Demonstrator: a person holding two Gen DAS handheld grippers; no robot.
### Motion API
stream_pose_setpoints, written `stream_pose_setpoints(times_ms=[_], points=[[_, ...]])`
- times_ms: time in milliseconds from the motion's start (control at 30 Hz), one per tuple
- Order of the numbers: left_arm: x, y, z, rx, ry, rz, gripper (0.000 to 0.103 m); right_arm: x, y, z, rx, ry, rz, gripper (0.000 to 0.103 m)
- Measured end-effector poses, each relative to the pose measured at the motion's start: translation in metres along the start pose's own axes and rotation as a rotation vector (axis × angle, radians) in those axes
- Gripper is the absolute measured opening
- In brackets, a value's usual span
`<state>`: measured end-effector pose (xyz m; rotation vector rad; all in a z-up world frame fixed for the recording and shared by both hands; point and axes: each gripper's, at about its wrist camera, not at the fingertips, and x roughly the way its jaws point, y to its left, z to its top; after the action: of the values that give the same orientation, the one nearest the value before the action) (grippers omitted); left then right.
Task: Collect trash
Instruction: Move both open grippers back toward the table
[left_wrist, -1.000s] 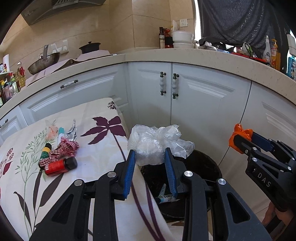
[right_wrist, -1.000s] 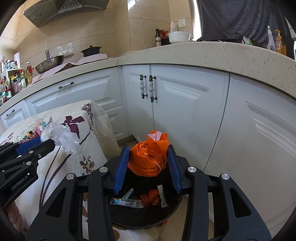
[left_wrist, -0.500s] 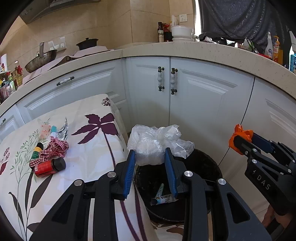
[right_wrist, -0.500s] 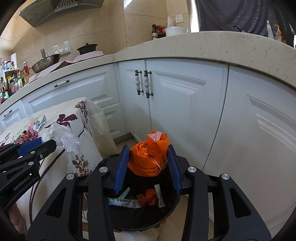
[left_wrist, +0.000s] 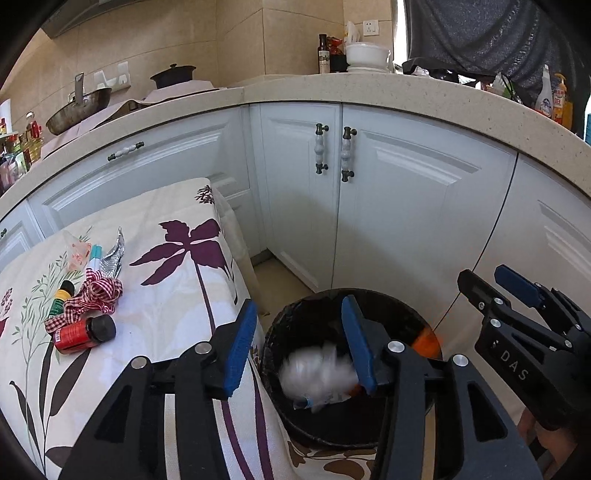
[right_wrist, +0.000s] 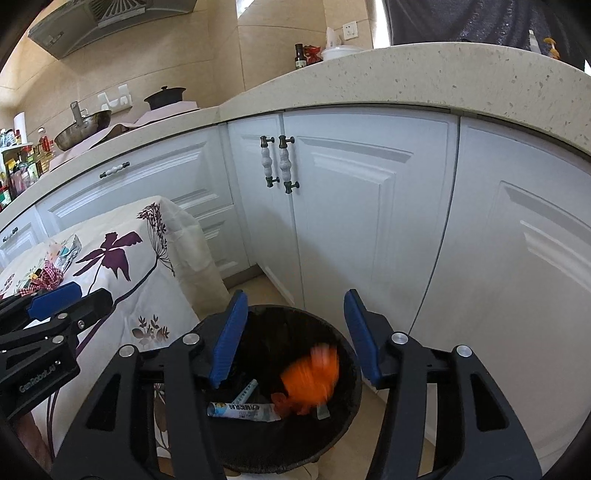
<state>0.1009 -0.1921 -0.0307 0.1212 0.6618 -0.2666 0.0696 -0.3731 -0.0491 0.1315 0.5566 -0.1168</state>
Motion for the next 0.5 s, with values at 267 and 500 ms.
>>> stream_pose_setpoints(times_ms=[267,500], points=[[-0.007,0.006,0.001,-0.023,-0.016,-0.012,0.050,-0.002,0.003,0.002,-0.007,-0.002,-0.003,0.053],[-0.016,0.019,0.002,-0.034,-0.039,0.004,0.050,-0.009,0.017,0.004,-0.016,-0.007,0.002,0.053]])
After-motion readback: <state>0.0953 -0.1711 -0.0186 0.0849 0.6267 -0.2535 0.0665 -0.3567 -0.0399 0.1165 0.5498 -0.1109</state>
